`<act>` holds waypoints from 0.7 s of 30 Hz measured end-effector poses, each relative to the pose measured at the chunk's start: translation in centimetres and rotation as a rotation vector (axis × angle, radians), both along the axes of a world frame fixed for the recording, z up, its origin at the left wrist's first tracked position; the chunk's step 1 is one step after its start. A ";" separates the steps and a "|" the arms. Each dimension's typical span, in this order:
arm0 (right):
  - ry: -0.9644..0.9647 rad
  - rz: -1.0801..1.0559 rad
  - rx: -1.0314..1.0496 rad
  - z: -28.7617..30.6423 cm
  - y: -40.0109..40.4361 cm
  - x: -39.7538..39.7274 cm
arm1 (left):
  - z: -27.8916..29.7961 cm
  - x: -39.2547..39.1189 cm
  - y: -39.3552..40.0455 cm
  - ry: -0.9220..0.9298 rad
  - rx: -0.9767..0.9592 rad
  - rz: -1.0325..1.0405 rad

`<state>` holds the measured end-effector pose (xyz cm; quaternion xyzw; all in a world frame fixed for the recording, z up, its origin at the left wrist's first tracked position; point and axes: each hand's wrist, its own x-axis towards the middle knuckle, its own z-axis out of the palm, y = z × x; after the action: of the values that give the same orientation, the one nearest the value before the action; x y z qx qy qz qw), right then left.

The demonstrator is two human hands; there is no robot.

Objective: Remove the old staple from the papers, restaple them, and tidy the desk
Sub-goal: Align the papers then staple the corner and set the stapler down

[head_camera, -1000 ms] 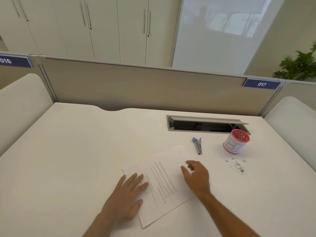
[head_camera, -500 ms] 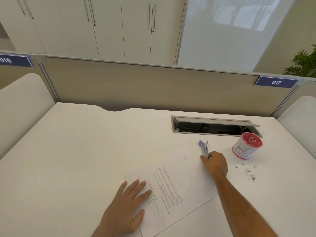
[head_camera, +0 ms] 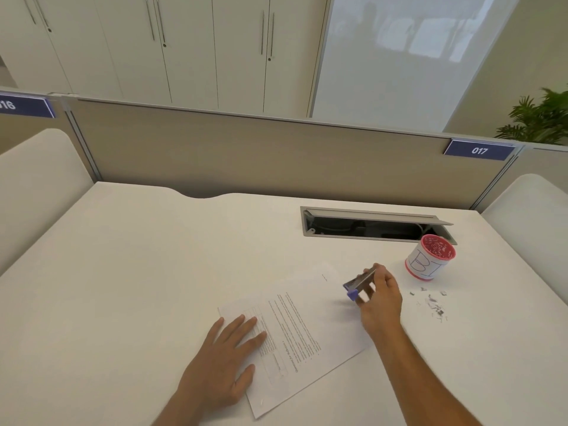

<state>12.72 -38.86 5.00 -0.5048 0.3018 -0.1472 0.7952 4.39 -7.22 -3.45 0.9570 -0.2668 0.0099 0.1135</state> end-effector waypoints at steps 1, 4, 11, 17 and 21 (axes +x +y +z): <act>0.013 0.022 0.136 0.3 0.5 -0.7 | 0.1 0.0 -0.1 0.001 0.007 0.005; 0.172 0.210 0.309 0.1 2.6 -3.1 | 0.2 -0.2 -0.1 0.013 0.014 0.023; 0.295 0.691 -0.371 -1.1 6.8 -10.4 | 0.5 0.0 -0.1 0.041 0.005 0.017; 0.144 0.922 -0.963 -2.8 8.5 -13.7 | 0.6 0.2 0.5 0.091 -0.012 -0.035; 0.062 1.009 -1.204 -3.2 9.3 -14.8 | 1.2 0.5 0.6 0.175 0.054 -0.076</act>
<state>-2.05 -29.53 1.84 -0.9289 -0.0734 0.1075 0.3468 4.88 -6.67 -2.21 0.9460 -0.2924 -0.0851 0.1107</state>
